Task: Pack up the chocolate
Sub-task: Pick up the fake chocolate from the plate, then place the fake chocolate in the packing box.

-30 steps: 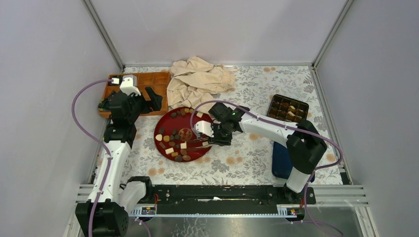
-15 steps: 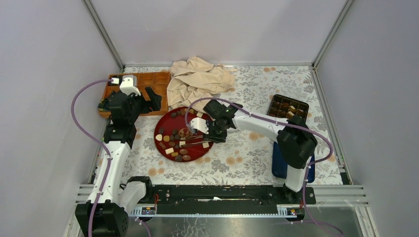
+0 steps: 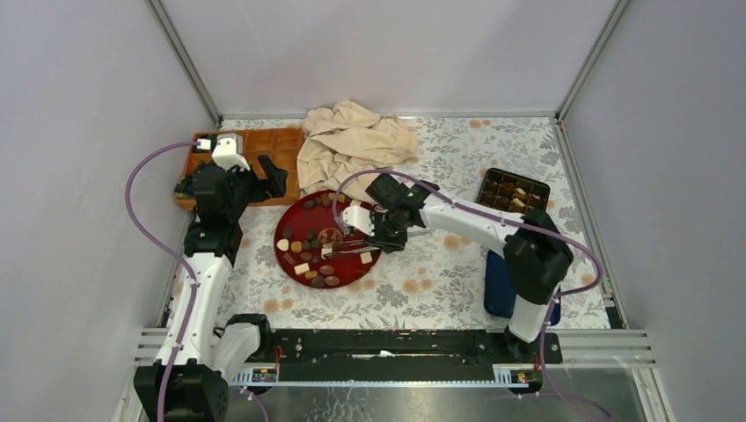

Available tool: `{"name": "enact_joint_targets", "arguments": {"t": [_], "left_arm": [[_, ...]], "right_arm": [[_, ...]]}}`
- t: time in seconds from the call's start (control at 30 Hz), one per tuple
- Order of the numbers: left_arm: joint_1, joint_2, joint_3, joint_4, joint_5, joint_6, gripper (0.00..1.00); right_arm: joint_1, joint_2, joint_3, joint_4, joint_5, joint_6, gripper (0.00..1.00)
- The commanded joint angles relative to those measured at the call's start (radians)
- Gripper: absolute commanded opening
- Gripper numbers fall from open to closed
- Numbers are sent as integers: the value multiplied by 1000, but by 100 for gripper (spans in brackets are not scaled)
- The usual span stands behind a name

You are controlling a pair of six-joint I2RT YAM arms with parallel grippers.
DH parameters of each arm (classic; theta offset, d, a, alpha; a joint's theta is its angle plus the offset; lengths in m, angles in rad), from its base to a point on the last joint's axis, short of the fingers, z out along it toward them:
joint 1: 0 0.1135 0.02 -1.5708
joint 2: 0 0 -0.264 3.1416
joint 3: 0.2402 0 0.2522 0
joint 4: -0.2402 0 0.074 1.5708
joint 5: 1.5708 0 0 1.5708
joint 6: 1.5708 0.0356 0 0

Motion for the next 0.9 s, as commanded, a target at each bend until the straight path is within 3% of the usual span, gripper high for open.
{"name": "enact_joint_targets", "arguments": {"t": [0.0, 0.27, 0.47, 0.67, 0.87], "left_arm": [[1, -25, -6, 20, -4, 10, 99], [2, -40, -8, 25, 2, 6, 99], [-5, -45, -7, 27, 8, 3, 99], [-12, -50, -7, 27, 16, 1, 99], [-17, -57, -7, 29, 21, -1, 99]], "right_arm": [[-58, -159, -15, -38, -77, 17, 0], [-305, -392, -134, -117, -243, 10, 0], [-612, -588, -249, -158, -262, -19, 0], [-1015, -669, -255, -335, -275, -236, 0], [-1386, -603, -148, -547, -291, -502, 0]]}}
